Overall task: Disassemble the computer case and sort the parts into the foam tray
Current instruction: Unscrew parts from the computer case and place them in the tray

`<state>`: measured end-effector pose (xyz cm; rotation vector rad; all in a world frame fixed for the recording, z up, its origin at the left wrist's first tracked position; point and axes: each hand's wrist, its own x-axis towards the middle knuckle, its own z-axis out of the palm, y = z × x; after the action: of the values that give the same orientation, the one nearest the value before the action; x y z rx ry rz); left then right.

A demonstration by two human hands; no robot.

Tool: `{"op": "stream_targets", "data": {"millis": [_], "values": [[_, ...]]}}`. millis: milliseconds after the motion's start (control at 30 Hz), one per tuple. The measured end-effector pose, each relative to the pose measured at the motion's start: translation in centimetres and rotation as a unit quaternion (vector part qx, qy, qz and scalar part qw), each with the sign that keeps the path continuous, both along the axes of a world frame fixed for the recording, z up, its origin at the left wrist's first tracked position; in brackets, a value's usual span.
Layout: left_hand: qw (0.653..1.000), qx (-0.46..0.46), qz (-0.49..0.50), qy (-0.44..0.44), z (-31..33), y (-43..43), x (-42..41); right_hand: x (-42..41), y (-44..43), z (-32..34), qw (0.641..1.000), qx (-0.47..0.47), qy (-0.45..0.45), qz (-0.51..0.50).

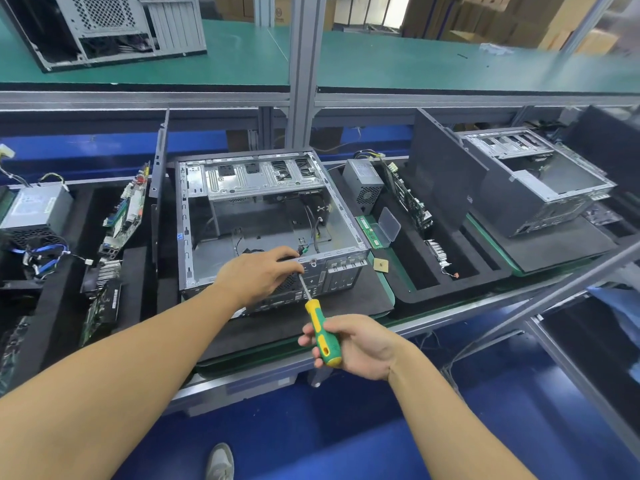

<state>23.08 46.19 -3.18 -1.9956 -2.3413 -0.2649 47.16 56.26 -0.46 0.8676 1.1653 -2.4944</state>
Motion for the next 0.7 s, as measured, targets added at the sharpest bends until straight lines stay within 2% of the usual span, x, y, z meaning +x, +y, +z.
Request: {"op": "stream_targets", "data": {"millis": [67, 133, 300, 367, 500, 567, 700], "values": [[1.0, 0.001, 0.003, -0.002, 0.2, -0.1, 0.1, 0.2, -0.7, -0.7, 0.999, 0.037, 0.015, -0.021], [1.0, -0.007, 0.006, -0.002, 0.3, -0.1, 0.3, 0.1, -1.4, -1.0, 0.992, 0.123, -0.004, -0.028], [1.0, -0.001, 0.004, 0.006, 0.4, 0.0, 0.4, -0.2, -2.7, -1.2, 0.944, 0.325, -0.062, 0.003], [1.0, 0.004, 0.003, 0.013, 0.3, 0.0, 0.4, -0.4, -2.8, -0.8, 0.946, 0.318, -0.066, 0.011], [1.0, 0.016, -0.007, 0.01, 0.2, -0.1, 0.3, -0.4, -2.0, 1.0, 0.986, 0.141, -0.084, -0.009], [1.0, 0.017, -0.009, 0.013, 0.1, -0.2, 0.2, 0.1, -1.8, 1.1, 0.993, 0.093, -0.069, 0.006], [0.999, 0.027, -0.015, 0.017, -0.2, -0.1, 0.1, 0.7, -2.2, 0.0, 0.981, 0.179, -0.068, -0.023]]}}
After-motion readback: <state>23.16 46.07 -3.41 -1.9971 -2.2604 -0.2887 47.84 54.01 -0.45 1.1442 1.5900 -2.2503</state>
